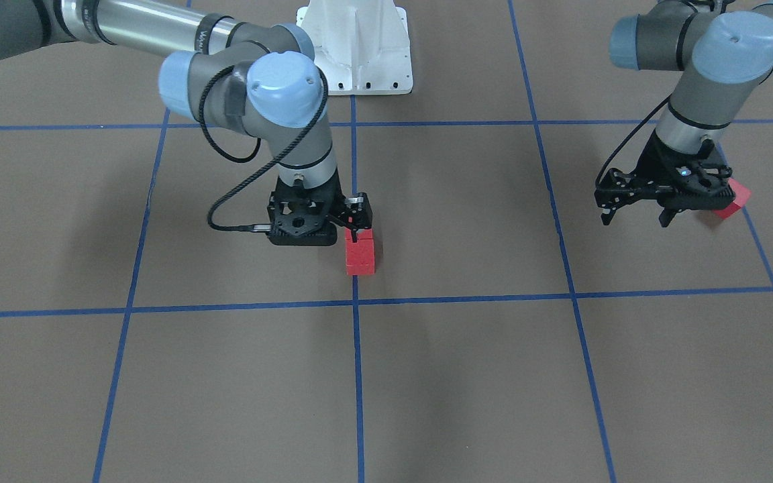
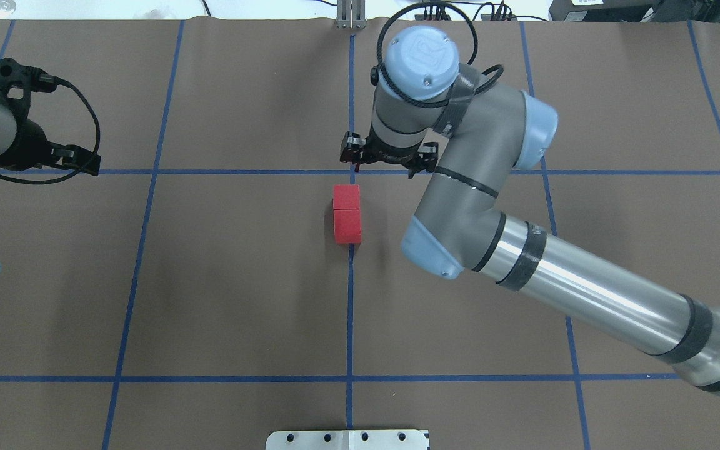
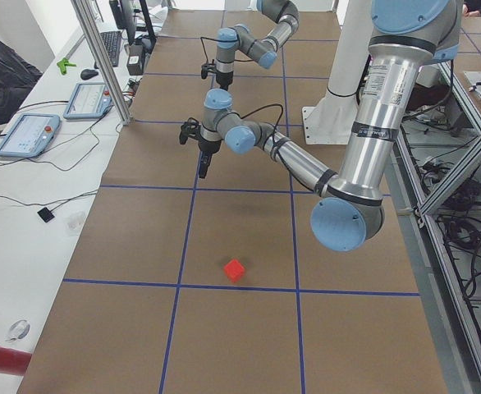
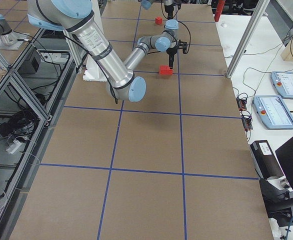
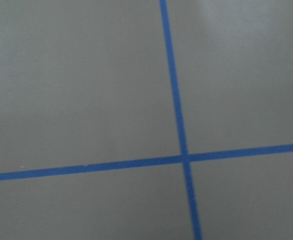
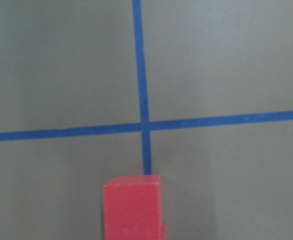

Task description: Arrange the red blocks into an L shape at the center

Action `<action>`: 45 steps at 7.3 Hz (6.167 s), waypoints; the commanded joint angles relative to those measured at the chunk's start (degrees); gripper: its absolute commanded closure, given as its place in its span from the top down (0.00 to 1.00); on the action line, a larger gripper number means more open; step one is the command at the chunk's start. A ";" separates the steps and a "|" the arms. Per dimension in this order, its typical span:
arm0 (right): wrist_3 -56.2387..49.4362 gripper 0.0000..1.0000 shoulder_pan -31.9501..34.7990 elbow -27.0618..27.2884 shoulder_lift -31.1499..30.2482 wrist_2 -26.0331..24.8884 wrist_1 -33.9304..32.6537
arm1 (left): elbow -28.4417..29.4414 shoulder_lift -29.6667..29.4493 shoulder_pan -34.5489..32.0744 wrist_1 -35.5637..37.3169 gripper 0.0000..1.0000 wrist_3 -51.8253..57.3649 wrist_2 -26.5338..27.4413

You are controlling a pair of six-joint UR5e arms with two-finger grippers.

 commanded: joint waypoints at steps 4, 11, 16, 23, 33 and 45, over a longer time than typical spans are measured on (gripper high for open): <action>-23.39 0.99 13.91 5.42 -13.40 6.19 -1.00 | 0.06 22.56 -5.72 -19.77 1.00 9.43 -4.75; -23.14 0.99 13.74 5.95 -14.55 5.84 -0.91 | 9.54 25.15 -13.02 -25.84 1.00 -5.80 -6.60; -23.14 0.99 13.65 6.13 -14.02 5.58 -0.91 | 16.84 21.99 -12.32 -34.49 1.00 -31.05 -2.58; -23.23 0.99 13.57 6.13 -14.55 5.49 -0.12 | 22.03 18.56 -8.11 -34.05 1.00 -31.50 -2.99; -23.23 0.99 13.56 6.39 -14.38 5.49 -0.21 | 23.10 19.26 -3.27 -34.23 0.92 -33.08 -2.56; -23.40 0.99 13.74 7.10 -14.73 5.58 -0.21 | 17.92 13.31 -5.64 -27.34 0.00 -34.40 -3.26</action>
